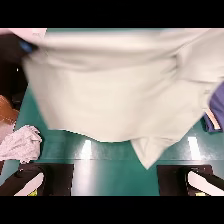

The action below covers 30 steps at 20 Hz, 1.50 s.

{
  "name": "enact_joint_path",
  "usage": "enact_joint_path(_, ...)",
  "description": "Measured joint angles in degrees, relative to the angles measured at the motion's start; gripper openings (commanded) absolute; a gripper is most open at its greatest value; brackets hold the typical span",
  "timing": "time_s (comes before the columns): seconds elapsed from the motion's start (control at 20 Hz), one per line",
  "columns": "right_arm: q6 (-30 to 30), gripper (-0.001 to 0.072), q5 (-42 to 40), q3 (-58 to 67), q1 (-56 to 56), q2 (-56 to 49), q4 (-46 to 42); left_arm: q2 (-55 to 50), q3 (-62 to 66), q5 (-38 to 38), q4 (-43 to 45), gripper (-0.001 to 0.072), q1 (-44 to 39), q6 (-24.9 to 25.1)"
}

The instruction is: Fold the shirts.

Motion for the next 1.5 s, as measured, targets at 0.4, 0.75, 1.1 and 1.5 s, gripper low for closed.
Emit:
enact_joint_path(0.4,0.2,0.0017,-12.8,-9.3,8.3,-21.1,0.0,-16.4,-18.3,22.8,-0.5,0.0026,0.0,4.7)
enact_joint_path(0.75,0.2,0.0374,-16.9,-4.7,10.5,-30.1,0.4,-24.0,-19.4,33.9,-1.3,0.0373,0.3,5.7)
enact_joint_path(1.1,-1.9,0.0373,-7.7,-6.2,5.2,-22.9,0.8,-20.8,-15.4,11.4,-0.5,0.0375,14.1,9.5)
enact_joint_path(1.5,-7.4,0.0380,0.2,-29.9,-3.9,-6.2,10.1,-13.4,-32.9,-1.6,0.2,0.0562,24.7,11.6)
